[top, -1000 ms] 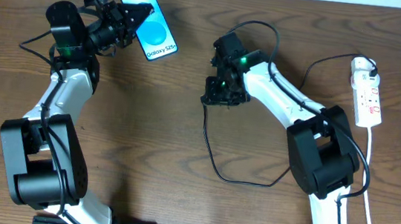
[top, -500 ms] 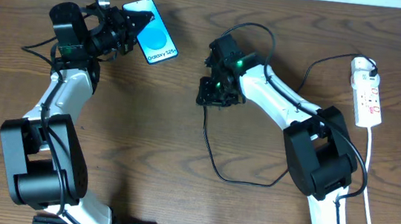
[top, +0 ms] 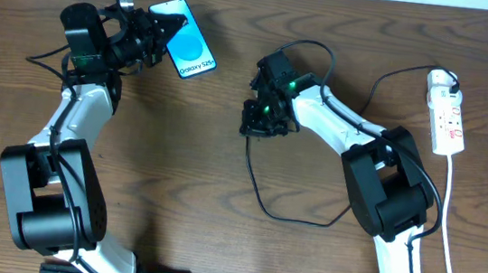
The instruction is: Plug charger to phone and switch on socket
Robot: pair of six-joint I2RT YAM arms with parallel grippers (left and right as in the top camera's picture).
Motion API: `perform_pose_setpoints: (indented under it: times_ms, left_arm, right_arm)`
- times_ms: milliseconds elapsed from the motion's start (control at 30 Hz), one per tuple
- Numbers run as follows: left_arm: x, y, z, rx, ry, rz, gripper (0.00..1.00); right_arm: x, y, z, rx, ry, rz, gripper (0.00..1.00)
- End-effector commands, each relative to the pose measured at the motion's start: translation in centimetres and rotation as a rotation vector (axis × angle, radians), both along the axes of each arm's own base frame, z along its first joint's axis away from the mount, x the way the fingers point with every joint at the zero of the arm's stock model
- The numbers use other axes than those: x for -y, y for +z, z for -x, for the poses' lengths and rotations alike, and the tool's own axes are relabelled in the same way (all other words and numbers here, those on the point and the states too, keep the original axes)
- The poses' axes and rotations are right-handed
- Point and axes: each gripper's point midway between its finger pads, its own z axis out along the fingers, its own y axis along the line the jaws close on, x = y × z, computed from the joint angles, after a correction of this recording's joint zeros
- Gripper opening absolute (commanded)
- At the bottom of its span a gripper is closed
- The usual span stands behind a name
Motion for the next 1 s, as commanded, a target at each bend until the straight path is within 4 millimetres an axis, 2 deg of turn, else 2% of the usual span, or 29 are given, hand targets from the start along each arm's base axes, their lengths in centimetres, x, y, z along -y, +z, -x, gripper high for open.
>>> perform_pose_setpoints:
  times_ms: [0,133,200,267,367,500,633,767,967]
  left_arm:
    - [0.2,1.6,0.5,0.051,-0.018,-0.013,0.07]
    - [0.5,1.7,0.9,0.080,-0.051,-0.030,0.07]
    - [0.8,1.8,1.2,0.092,-0.074,-0.033,0.07]
    - [0.9,2.1,1.3,0.105,-0.091,-0.031,0.07]
    - [1.1,3.4,1.4,0.156,-0.105,-0.019,0.07]
    - [0.9,6.7,1.2,0.266,-0.086,0.015,0.07]
    - [0.2,9.3,0.9,0.331,-0.035,0.064,0.07]
    - [-0.3,10.0,0.6,0.314,0.004,0.108,0.07]
    - [-0.8,10.1,0.1,0.318,0.048,0.115,0.07]
  right_arm:
    - [0.0,-1.0,0.6,-0.037,0.023,-0.058,0.01]
    - [-0.7,0.6,0.2,-0.022,0.102,-0.215,0.01]
    - [-1.2,2.7,0.1,-0.009,0.165,-0.358,0.01]
    - [-1.7,5.8,0.2,-0.004,0.233,-0.544,0.01]
    - [-1.6,8.7,0.1,0.012,0.272,-0.678,0.01]
    - [-1.7,11.6,-0.1,0.068,0.292,-0.713,0.01]
    - [-2.5,15.7,-0.2,0.141,0.304,-0.748,0.01]
    - [-2.9,19.6,-0.3,0.236,0.297,-0.752,0.01]
    - [-3.2,21.8,0.4,0.281,0.280,-0.725,0.01]
